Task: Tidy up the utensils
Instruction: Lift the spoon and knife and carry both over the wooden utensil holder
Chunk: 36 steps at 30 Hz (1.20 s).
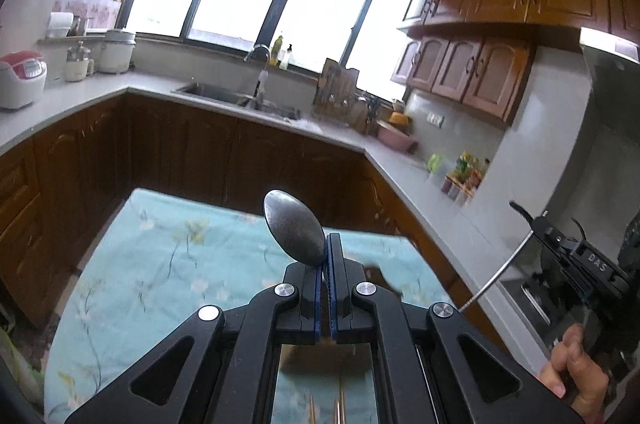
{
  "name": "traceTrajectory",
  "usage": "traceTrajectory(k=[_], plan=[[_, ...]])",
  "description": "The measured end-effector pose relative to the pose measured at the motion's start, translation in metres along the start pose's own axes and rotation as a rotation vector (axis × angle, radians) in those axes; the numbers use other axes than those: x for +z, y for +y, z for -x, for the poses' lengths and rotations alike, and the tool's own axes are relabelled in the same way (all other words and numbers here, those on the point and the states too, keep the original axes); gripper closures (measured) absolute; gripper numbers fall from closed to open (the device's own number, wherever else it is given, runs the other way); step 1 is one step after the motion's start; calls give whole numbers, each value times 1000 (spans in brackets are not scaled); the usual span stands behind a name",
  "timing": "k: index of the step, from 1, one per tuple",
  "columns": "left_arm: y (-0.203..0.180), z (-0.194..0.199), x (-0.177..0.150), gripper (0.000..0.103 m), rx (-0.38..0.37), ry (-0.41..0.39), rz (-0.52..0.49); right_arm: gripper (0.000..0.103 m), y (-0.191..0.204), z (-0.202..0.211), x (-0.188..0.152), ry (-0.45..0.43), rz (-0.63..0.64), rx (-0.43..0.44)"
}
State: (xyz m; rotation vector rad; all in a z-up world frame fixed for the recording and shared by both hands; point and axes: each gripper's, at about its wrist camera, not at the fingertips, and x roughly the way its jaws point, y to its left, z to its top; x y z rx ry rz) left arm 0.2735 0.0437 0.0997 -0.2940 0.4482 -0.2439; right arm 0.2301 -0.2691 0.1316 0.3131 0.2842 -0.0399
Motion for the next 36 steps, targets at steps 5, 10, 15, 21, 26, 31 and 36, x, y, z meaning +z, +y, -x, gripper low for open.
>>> traceTrajectory(k=[5, 10, 15, 21, 26, 31, 36], plan=[[1, -35, -4, 102, 20, -7, 1, 99, -2, -25, 13, -33, -15, -2], [-3, -76, -23, 102, 50, 23, -5, 99, -9, -52, 0, -35, -26, -22], [-4, -119, -45, 102, 69, 90, 1, 99, -22, -74, -29, 9, -57, -32], [-11, -156, -53, 102, 74, 144, -9, 99, -39, -93, -57, 71, -105, -21], [-9, -172, -47, 102, 96, 188, -39, 99, -41, -103, -70, 126, -100, -28], [-9, -166, -40, 102, 93, 224, -52, 98, -44, -105, -73, 147, -95, -33], [-11, -166, -41, 102, 93, 231, -51, 94, -47, -106, -70, 168, -93, -26]])
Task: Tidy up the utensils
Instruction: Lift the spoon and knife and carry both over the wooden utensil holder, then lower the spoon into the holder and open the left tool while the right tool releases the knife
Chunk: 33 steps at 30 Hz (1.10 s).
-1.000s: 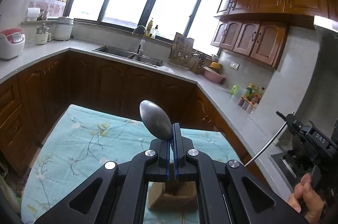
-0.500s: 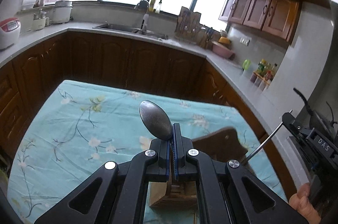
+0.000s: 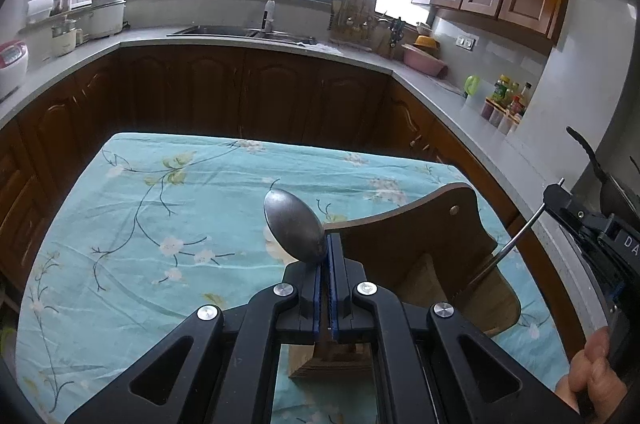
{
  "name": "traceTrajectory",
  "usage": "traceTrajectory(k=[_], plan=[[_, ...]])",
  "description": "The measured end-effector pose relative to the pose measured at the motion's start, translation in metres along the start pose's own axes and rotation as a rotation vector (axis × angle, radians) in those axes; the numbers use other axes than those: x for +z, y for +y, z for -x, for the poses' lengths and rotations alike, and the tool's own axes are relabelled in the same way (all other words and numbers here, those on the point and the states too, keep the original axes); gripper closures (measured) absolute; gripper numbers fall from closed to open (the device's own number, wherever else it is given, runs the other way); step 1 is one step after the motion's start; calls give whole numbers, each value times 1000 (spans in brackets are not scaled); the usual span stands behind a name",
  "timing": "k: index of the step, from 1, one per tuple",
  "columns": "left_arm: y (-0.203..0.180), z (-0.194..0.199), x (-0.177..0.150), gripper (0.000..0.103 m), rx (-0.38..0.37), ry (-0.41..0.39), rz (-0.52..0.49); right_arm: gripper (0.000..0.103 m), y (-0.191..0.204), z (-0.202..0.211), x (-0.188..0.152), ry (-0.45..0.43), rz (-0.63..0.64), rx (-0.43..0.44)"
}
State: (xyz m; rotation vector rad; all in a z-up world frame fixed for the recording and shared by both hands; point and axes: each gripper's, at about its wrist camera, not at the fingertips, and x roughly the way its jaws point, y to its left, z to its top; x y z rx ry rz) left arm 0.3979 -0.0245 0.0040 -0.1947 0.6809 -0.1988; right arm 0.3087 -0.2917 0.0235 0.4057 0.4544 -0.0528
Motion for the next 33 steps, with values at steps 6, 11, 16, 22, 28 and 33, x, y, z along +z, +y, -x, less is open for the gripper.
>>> traceTrajectory(k=[6, 11, 16, 22, 28, 33], plan=[[4, -1, -2, 96, 0, 8, 12, 94, 1, 1, -1, 10, 0, 0], [6, 0, -4, 70, 11, 11, 22, 83, 1, 3, 0, 20, -12, 5], [4, 8, -6, 62, 6, 6, 19, 58, 2, 10, -1, 20, -16, 17], [13, 32, -15, 49, 3, -5, 39, 39, 1, 28, 0, 8, -25, 40], [25, 65, -34, 42, 4, -10, 65, 16, -3, 55, -12, -2, -22, 48], [31, 99, -55, 37, 7, -21, 82, 14, -8, 74, -29, 33, -26, 43]])
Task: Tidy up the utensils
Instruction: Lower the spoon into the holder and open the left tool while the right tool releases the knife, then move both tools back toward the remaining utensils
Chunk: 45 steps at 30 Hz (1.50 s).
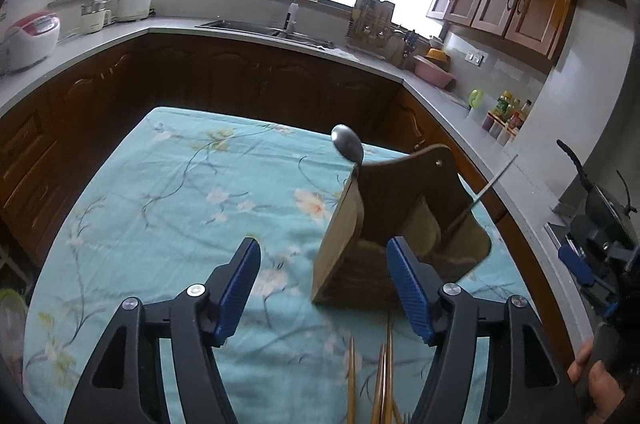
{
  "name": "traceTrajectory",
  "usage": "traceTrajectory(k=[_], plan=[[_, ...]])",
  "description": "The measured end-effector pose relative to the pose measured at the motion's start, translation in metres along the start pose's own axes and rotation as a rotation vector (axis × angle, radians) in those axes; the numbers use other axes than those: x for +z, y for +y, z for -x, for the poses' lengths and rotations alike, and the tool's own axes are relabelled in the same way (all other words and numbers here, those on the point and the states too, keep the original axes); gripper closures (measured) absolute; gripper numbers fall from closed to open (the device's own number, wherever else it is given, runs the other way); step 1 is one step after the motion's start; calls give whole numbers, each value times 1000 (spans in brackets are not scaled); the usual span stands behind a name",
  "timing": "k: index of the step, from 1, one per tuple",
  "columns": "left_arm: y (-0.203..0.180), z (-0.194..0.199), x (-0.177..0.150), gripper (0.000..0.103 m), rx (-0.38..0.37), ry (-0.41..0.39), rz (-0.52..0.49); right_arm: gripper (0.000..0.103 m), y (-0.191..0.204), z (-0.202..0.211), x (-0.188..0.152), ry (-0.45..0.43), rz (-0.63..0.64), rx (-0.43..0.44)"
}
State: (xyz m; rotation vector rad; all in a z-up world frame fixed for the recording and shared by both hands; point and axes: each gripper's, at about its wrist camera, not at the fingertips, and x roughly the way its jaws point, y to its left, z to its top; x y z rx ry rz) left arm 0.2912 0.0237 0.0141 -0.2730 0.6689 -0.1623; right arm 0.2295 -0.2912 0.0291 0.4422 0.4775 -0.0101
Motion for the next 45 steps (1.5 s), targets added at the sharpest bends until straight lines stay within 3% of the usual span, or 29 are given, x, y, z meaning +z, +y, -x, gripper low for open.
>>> traceTrajectory(k=[10, 20, 31, 45], plan=[[9, 64, -41, 28, 1, -48, 15, 13, 5, 43, -39, 44, 66, -50], [13, 97, -78, 20, 3, -76, -12, 10, 27, 77, -84, 51, 192, -56], [16, 108, -111, 16, 23, -22, -34, 9, 23, 91, -118, 105, 215, -83], [13, 91, -114, 16, 37, 47, -39, 9, 6, 86, -137, 171, 165, -110]])
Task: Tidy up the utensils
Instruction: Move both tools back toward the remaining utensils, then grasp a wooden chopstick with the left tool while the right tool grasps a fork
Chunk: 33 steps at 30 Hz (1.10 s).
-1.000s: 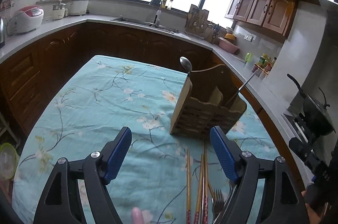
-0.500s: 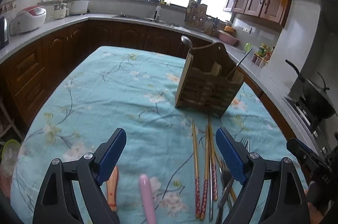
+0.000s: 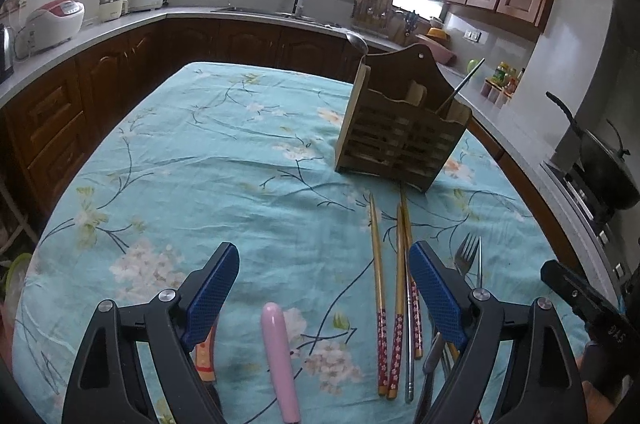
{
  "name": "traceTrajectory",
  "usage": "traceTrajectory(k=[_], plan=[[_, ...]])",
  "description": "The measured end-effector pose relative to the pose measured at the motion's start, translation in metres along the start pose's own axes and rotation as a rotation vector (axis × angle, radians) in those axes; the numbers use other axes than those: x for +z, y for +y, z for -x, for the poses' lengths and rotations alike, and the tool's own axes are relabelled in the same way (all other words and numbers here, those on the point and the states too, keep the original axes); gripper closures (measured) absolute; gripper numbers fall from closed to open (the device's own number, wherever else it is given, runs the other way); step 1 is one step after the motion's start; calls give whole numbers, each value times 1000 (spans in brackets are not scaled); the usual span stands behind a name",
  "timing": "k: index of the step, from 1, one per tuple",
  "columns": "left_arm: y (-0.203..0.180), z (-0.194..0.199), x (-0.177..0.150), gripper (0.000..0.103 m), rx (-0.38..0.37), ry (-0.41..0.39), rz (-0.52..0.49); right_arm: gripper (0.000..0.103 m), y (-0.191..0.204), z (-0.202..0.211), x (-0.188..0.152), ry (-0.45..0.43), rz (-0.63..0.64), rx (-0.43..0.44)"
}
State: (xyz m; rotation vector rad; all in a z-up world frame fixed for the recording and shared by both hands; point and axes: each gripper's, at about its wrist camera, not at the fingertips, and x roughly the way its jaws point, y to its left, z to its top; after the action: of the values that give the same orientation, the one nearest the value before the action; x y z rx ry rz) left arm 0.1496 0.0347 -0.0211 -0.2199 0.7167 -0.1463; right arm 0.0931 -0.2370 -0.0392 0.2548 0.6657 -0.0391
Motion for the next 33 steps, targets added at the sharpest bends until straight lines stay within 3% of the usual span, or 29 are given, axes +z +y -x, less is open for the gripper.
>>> traceTrajectory(k=[10, 13, 22, 27, 33], plan=[[-12, -42, 17, 19, 12, 113, -35, 10, -16, -23, 2, 71, -16, -52], [-16, -56, 24, 22, 17, 139, -53, 14, -20, -31, 5, 88, -18, -69], [-29, -112, 44, 43, 9, 234, -110, 50, -37, -70, 13, 194, -48, -135], [-37, -145, 52, 52, 9, 280, -135, 77, -49, -92, 15, 248, -75, -172], [-40, -179, 59, 57, 3, 333, -139, 81, -56, -110, 21, 287, -76, -177]])
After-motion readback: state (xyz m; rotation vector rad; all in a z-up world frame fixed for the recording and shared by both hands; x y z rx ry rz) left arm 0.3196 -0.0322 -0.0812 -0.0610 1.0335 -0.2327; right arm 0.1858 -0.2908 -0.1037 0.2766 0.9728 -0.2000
